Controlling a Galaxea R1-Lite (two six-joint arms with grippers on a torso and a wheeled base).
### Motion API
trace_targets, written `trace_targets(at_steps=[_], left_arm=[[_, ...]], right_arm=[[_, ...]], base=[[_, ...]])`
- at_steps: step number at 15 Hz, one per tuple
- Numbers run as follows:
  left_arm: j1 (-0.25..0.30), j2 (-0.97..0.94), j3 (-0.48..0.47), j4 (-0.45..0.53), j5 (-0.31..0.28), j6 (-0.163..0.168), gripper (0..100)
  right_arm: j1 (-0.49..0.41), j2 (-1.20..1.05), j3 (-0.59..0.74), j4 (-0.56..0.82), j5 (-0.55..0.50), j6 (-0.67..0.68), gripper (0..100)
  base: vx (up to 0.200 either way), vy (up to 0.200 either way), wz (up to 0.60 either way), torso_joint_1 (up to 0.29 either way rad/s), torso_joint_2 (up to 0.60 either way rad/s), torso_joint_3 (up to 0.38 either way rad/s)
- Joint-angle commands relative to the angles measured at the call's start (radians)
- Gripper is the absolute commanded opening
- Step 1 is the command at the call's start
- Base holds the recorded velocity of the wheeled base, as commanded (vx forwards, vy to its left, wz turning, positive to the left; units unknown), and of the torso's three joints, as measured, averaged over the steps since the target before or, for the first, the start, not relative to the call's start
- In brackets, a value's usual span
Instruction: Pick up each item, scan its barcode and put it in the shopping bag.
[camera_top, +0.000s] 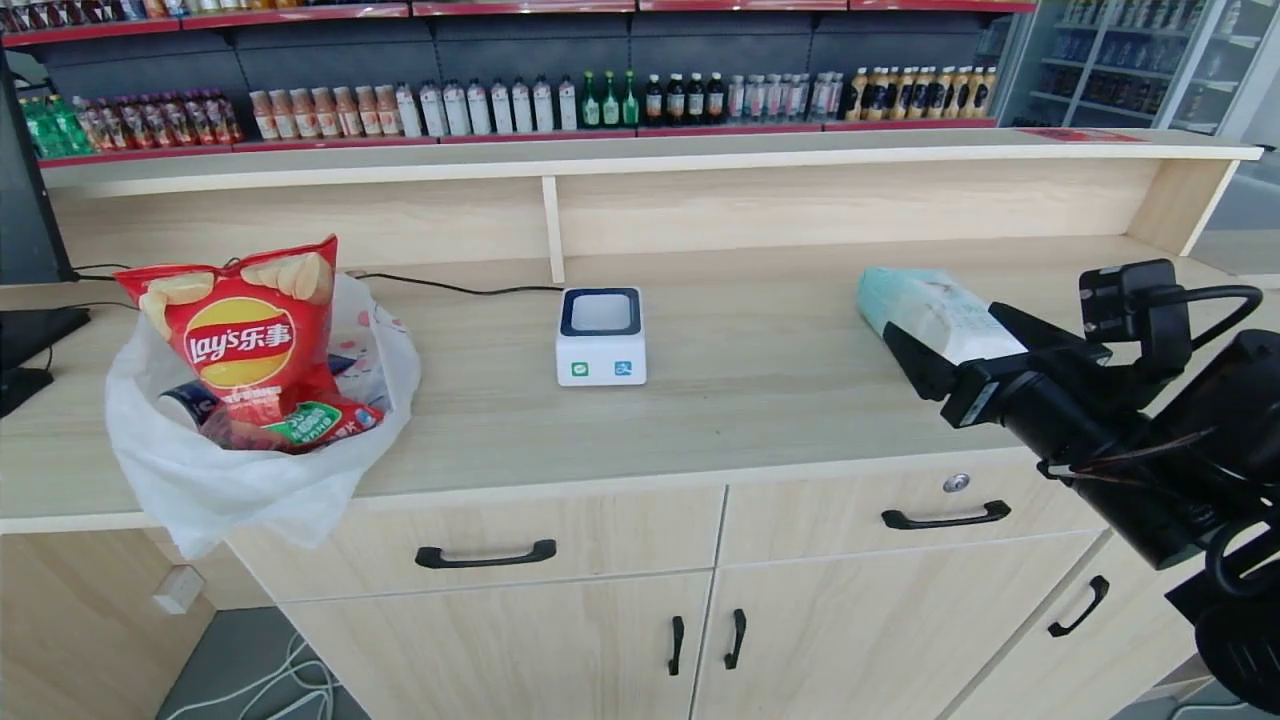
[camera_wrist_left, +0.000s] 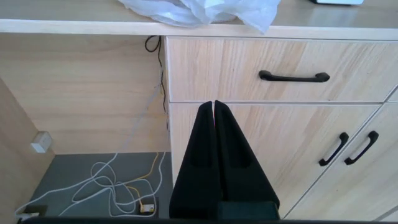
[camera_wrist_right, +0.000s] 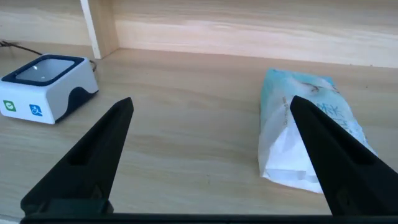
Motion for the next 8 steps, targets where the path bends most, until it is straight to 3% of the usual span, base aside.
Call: trace_targets(at_steps=[1,3,8], left_arm=[[0.000,0.000,0.000,-0.001,0.000,0.000,0],[0.000,0.000,0.000,-0.001,0.000,0.000,0],[0.000,0.000,0.000,-0.001,0.000,0.000,0]], right_arm=[[-0.004,-0.023,0.054,-0.001,-0.006,0.001,100],[-0.015,-0.037,0.063,-0.001,-0.008,-0.007,100],[-0.018,-0.038,0.069,-0.001,-0.001,-0.008,100]], base=[[0.000,-0.200,0.60,0.012,0.01,0.007],[0.000,-0.200,0.60,0.000,0.00,0.002],[0.000,0.000,0.00,0.000,0.00,0.000]])
